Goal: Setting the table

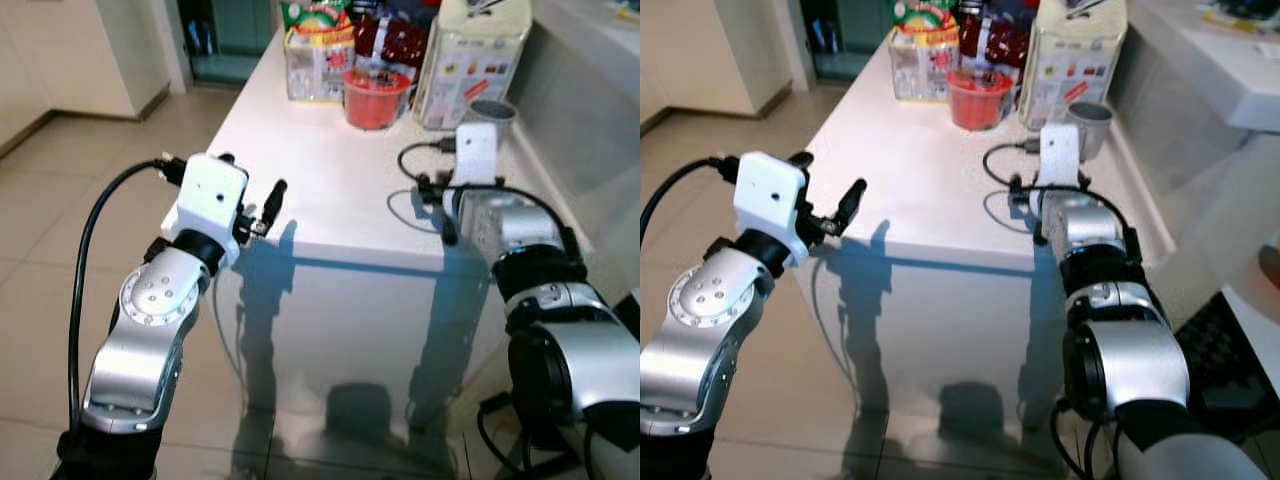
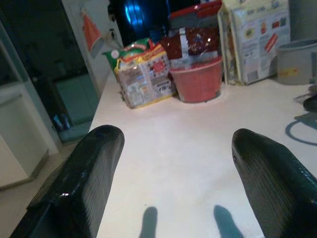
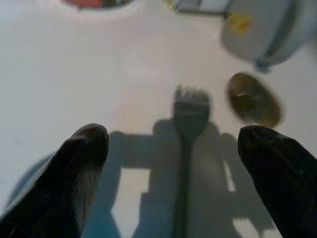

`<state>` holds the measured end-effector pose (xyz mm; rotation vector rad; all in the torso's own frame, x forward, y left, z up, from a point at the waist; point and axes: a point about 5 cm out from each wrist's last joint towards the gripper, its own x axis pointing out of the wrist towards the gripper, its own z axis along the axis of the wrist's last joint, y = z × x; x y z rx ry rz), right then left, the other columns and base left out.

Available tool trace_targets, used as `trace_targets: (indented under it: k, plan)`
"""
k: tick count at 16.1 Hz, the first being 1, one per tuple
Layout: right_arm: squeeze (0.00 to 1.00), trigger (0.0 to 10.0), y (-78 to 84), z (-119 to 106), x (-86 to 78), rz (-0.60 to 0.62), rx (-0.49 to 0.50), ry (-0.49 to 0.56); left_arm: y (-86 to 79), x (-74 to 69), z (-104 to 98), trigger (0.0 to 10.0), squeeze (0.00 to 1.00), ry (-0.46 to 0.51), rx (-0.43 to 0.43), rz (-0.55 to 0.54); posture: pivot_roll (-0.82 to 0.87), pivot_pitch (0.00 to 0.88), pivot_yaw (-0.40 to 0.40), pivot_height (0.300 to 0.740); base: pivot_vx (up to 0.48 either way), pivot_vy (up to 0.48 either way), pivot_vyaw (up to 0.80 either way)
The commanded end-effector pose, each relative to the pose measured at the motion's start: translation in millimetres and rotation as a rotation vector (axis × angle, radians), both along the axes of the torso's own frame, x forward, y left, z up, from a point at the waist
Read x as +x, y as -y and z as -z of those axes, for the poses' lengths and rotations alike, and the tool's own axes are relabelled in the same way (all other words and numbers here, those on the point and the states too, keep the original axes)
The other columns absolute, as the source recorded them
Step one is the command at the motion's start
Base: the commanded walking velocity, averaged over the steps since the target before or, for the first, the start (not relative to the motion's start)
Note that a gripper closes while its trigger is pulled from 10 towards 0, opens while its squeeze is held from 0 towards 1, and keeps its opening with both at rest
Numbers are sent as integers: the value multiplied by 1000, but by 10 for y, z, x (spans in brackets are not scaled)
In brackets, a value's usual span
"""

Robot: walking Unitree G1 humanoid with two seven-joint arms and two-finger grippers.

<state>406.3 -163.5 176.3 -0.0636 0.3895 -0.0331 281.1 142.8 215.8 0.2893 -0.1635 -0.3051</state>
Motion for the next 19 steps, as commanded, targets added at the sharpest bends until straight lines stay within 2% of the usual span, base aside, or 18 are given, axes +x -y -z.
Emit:
trace_targets:
  k: [1, 3, 7, 8, 9, 10, 13, 19]
  plan:
    - [0, 10000, -49, -44, 35, -28, 12, 15, -10, -23, -40, 10000, 0, 12, 15, -9, 56, 39, -49, 740, 0, 0, 0]
    - [0, 10000, -60, -19, 41, -34, 7, 8, -16, -44, -45, 10000, 0, 10, 16, -1, 59, 53, -54, 740, 0, 0, 0]
    - [0, 10000, -60, 48, 32, -12, 58, -36, 90, -188, -24, 10000, 0, -21, 21, 171, 54, 76, -56, 740, 0, 0, 0]
    - [0, 9529, -68, 69, 26, -11, 87, -52, 110, -209, -22, 10000, 0, -29, 17, 199, 54, 76, -56, 740, 0, 0, 0]
    - [0, 4039, -70, 87, 22, -12, 99, -60, 128, -221, -21, 10000, 0, -34, 17, 212, 53, 79, -56, 740, 0, 0, 0]
    - [0, 0, -71, 105, 16, -14, 101, -67, 137, -229, -17, 10000, 0, -36, 20, 219, 53, 79, -56, 740, 0, 0, 0]
    - [0, 0, -75, 141, 4, -11, 146, -86, 157, -257, 2, 10000, 0, -56, 27, 264, 53, 69, -57, 740, 0, 0, 0]
    - [0, 0, -41, 137, 2, 16, 180, -97, 160, -246, -10, 10000, 0, -54, 30, 270, 54, 60, -57, 740, 0, 0, 0]
